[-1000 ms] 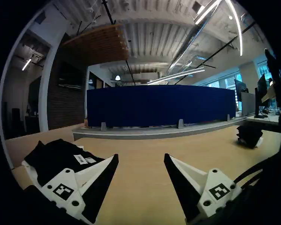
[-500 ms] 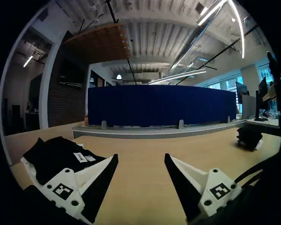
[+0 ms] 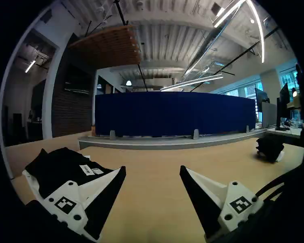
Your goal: Fold towel
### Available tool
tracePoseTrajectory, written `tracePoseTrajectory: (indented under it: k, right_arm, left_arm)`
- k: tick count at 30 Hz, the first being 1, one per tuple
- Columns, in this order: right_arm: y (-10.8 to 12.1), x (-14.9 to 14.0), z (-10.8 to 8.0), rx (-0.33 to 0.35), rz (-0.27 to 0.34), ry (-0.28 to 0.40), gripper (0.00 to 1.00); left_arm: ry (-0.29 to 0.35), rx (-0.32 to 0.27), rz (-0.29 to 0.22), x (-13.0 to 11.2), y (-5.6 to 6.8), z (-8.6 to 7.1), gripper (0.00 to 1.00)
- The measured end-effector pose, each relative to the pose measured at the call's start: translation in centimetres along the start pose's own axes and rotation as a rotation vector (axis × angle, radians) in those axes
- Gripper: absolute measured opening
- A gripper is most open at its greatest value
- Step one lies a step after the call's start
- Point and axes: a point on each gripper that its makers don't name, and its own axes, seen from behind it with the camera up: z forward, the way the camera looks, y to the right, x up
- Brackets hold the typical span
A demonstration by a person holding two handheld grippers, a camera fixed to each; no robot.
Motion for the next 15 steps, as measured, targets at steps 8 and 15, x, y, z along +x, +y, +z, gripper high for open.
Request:
tracePoseTrajectory:
  k: [8,15]
  right_arm:
    - [0.2,-4.5,0.0,-0.005,0.011,0.034,1.0]
    - [-0.8,-7.3,0.8,0.008,-0.011,0.044,1.0]
  left_arm:
    - [0.0,0.0,0.0,0.0,0.0,0.0,0.99]
    - [0.0,0.0,0.0,0.1,0.0,0.0,0.99]
